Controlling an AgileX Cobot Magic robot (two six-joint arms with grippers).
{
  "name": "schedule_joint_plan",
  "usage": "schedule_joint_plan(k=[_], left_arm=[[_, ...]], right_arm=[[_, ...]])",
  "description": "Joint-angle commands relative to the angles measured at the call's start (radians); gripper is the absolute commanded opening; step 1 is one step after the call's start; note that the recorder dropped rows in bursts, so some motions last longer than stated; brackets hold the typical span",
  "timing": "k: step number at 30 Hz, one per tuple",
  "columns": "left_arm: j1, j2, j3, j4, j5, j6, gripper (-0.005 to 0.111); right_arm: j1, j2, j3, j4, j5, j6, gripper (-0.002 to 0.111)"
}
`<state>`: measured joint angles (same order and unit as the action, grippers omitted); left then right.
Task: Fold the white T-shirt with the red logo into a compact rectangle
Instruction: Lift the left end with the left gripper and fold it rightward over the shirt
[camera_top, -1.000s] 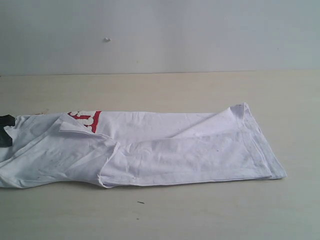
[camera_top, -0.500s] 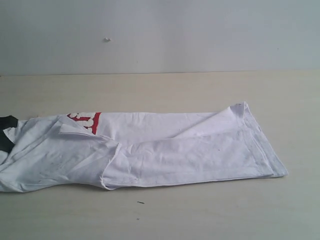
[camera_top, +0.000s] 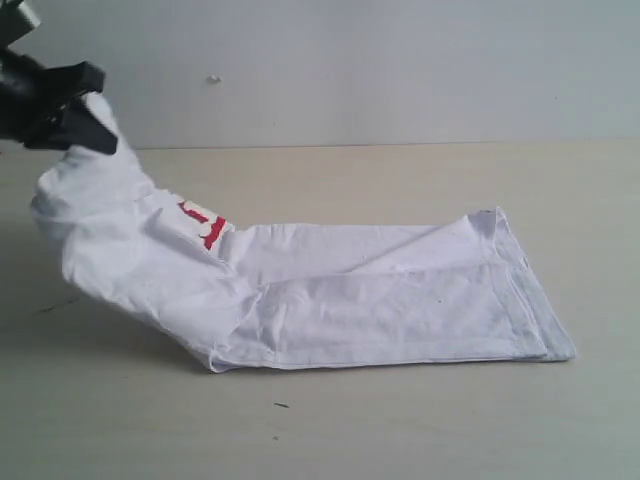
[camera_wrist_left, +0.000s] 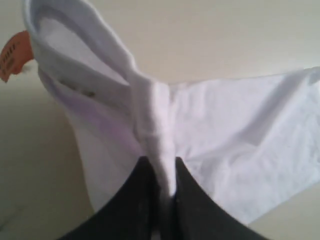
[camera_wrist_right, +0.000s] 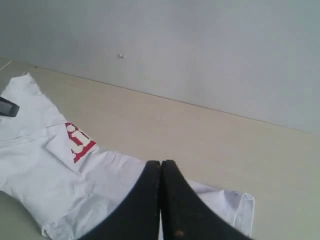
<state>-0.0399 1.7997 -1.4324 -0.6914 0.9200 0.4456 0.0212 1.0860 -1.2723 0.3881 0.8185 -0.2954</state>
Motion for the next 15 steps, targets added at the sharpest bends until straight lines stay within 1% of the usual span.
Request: schedule_joint_plan(k=[1, 7, 8, 12, 15], left_arm=[[-0.149, -0.001, -0.122, -0.023, 0.0, -0.068, 0.0], [-0.331, 0.063, -0.241, -0.054, -0.046, -0.09, 0.0], [-0.369, 0.091, -0.262, -0.054, -0.058, -0.092, 0.0], [-0.478, 0.203, -0.34, -0.078, -0.126, -0.092, 0.0], [-0.554, 0.294, -0.416, -0.08, -0.128, -0.068, 0.0]], right_arm=[[-0.004, -0.004, -0.001, 0.005, 0.0, 0.009, 0.0], [-0.004, -0.004, -0.001, 0.005, 0.005, 0.009, 0.0], [-0.004, -0.004, -0.001, 0.005, 0.005, 0.009, 0.0], [-0.004, -0.004, -0.001, 0.005, 0.007, 0.009, 0.0], [-0.004, -0.004, -0.001, 0.005, 0.011, 0.009, 0.0]])
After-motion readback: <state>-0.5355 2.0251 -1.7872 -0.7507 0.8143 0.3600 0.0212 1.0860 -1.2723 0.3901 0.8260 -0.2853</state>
